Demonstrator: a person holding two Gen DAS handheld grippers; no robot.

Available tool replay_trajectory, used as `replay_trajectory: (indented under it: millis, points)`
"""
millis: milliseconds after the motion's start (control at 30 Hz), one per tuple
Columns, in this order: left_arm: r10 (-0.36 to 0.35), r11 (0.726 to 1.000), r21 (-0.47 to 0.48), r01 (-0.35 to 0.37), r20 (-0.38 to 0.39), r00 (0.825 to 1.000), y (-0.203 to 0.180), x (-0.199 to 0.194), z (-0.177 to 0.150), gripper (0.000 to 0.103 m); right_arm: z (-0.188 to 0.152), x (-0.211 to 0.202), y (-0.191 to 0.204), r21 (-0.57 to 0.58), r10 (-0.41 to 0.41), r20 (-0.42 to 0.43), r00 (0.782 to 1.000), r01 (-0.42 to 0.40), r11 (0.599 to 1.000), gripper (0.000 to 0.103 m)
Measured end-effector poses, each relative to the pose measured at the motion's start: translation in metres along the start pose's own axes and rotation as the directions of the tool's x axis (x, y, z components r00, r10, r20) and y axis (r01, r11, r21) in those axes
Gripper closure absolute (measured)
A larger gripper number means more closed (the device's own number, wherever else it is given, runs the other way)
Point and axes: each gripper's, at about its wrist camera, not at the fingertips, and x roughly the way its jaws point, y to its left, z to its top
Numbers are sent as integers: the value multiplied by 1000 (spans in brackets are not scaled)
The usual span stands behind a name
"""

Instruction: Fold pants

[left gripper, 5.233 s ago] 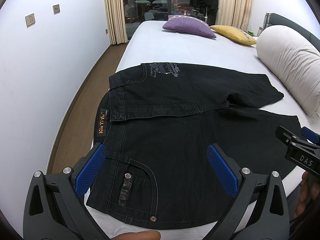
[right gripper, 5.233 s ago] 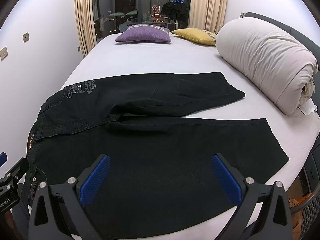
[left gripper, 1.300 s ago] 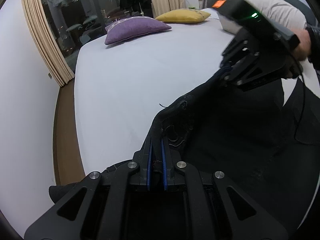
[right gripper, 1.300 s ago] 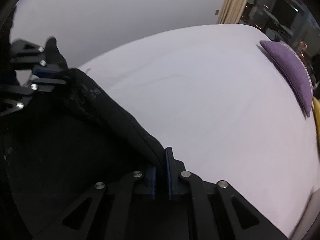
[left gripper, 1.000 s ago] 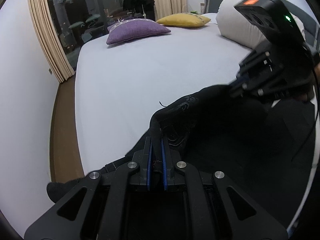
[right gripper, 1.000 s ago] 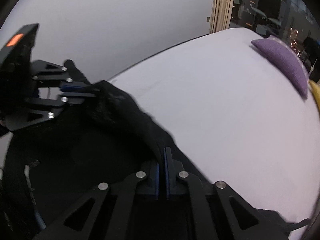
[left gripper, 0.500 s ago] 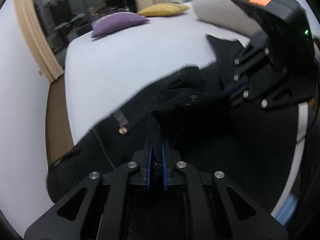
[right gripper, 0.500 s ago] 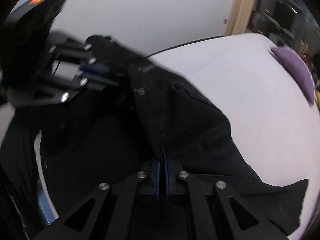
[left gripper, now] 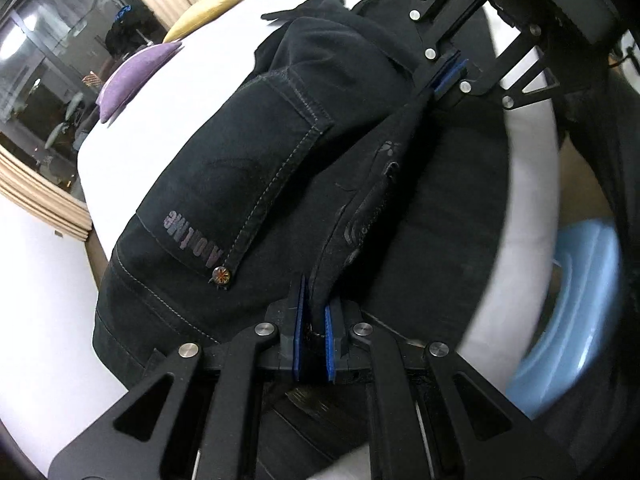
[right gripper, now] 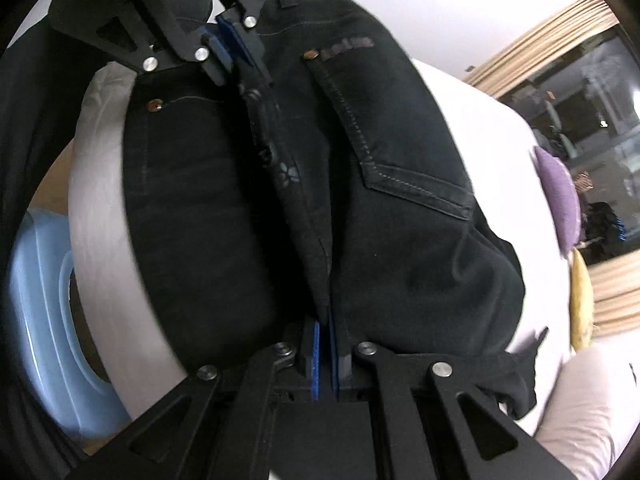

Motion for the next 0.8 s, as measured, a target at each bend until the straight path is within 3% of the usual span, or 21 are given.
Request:
replay_trajectory:
  millis: [233,633,800]
  points:
    - [-17,999,35,17,0,1000,-3,0,2,96,10,-5,10,-34,-98,-22,995,97,995,98]
    - [-14,1000,5,14,14,1000,-5,-6,-6,96,-5,-6,7,32,-90,-21,996,91,995,98]
    - [-14,1000,15,14,9,1000,-8,-6,-8,96,-14,-13,27,30,-88,-28,996,89,996,98]
